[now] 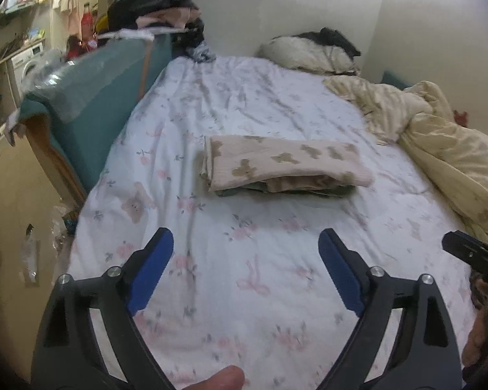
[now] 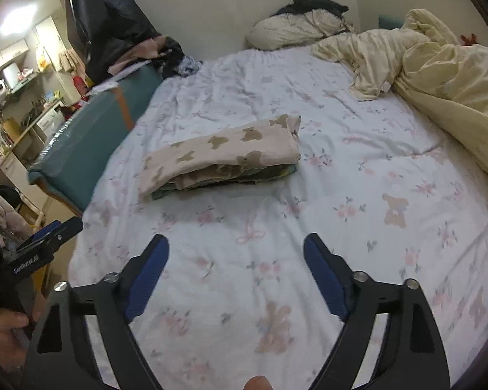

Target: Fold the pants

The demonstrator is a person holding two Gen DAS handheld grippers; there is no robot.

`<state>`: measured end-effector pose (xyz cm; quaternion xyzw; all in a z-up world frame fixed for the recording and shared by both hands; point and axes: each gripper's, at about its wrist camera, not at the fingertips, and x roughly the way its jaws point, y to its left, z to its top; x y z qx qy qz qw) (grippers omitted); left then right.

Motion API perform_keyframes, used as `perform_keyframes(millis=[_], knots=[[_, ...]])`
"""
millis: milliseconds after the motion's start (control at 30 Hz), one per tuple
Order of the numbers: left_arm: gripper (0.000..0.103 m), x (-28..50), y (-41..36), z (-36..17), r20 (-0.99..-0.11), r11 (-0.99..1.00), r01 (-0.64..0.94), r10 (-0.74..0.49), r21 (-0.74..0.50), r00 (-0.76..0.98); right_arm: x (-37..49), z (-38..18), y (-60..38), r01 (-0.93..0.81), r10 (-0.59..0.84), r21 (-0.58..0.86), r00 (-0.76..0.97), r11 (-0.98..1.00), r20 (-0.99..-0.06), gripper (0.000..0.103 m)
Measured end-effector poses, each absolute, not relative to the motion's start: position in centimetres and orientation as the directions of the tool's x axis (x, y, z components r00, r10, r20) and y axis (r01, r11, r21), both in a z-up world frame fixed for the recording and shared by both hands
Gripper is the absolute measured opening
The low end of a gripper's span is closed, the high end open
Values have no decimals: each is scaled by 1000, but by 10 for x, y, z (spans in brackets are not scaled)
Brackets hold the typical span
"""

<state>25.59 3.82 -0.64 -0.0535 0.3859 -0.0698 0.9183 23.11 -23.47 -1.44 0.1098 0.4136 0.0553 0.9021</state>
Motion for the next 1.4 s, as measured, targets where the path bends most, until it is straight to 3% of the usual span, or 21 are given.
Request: perform_keyframes(millis=[67,167,233,500,867,1000,1167,1400], knots=[[103,232,40,4,-699,981,84,-184,-175,691,210,-6,-232,-7,188,248,671,969,-717,97],[103,195,49,13,-692,973,79,-209,-215,691,177,4,-226,-7,188,252,685,968,-704,97],[103,171,52,18,-682,978,62,-183,-199,708,151,12,-224,-4,182,256,713,967,-677,102],[103,84,53,44,-611,989,63,-131,-131,781,70,24,-222,-5,191,283,749,959,-635,103],[103,2,44,45,-552,991,72,-121,-109,825,-15,26,-205,-44,153,192,782,980,-605,103],[103,-18,42,32,-543,988,84,-140,-126,828,-40,14,-194,-28,86,110,817,994,-570,103],[103,-16,30,21,-537,993,95,-120,-74,835,-36,-4,-195,-11,94,143,801,990,-591,103],[103,-5,34,15,-563,993,61,-107,-100,819,-25,-9,-197,10,69,131,808,991,-585,103]])
